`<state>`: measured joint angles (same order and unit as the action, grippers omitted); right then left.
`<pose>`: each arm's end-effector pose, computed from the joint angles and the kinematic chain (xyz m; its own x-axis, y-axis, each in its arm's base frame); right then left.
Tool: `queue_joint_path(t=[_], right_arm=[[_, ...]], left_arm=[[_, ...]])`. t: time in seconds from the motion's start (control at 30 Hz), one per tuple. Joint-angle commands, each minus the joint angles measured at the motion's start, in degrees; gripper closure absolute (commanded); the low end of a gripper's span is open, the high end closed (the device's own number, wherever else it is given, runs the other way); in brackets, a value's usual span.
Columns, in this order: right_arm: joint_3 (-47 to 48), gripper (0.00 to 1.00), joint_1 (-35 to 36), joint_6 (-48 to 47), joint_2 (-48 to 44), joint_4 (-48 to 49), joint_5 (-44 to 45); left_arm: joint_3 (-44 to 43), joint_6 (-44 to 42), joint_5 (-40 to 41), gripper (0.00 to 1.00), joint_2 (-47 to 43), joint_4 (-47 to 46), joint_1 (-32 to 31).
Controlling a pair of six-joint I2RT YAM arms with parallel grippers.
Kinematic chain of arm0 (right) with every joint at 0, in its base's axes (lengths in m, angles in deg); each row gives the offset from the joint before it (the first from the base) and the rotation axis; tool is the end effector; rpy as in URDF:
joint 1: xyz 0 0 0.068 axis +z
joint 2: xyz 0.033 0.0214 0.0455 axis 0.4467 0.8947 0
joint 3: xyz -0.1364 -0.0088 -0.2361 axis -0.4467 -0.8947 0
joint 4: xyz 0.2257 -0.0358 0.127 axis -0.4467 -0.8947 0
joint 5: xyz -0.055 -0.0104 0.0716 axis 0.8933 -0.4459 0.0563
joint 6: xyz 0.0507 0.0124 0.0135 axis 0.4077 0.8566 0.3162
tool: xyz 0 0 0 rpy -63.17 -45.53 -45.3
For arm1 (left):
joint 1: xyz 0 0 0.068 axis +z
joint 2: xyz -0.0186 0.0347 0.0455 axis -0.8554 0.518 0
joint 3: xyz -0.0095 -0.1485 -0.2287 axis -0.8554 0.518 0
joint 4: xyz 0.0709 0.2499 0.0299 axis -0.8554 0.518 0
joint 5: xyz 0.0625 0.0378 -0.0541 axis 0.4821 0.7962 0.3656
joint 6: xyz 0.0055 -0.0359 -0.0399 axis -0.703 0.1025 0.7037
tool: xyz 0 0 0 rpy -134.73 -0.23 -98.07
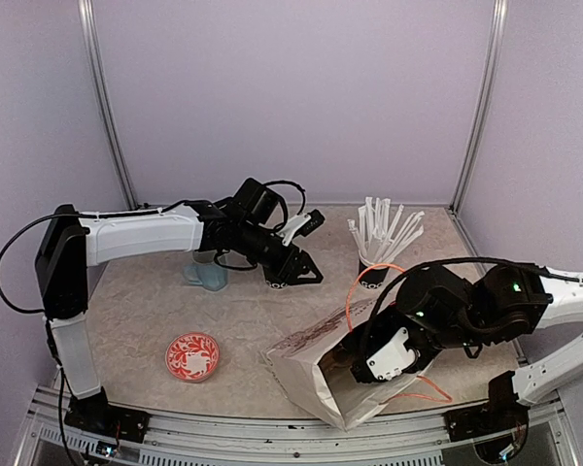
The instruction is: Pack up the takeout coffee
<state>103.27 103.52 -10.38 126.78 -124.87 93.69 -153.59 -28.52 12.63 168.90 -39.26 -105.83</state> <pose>0.0610 0.2046 0.2912 0.6019 -0.7959 -0.0657 -0.6333 -0.4256 -0.6464 0.2808 -0.3261 0.2520 -0.5204 0.4960 -0.6950 0.8500 0.3784 -0.3664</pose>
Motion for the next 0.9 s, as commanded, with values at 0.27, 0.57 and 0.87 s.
queue_joint_path(t=[0.27, 0.57, 0.87], right_arm=[[-2.9, 0.54, 0.6, -2.5, -1.1, 7.2, -0.5], [-2.5, 0.53, -1.1, -1.2, 1.6, 6.8, -1.6], [-1.6, 0.53, -2.8, -0.9, 4.2, 7.2, -1.8]], left_arm=[[-2.1, -1.1, -2.0, 0.47, 2.1, 1.4, -0.2], [-1.8, -1.3, -2.5, 0.47, 2.1, 1.4, 0.0], [0.0, -0.8, -3.0, 0.48, 1.4, 0.1, 0.3]])
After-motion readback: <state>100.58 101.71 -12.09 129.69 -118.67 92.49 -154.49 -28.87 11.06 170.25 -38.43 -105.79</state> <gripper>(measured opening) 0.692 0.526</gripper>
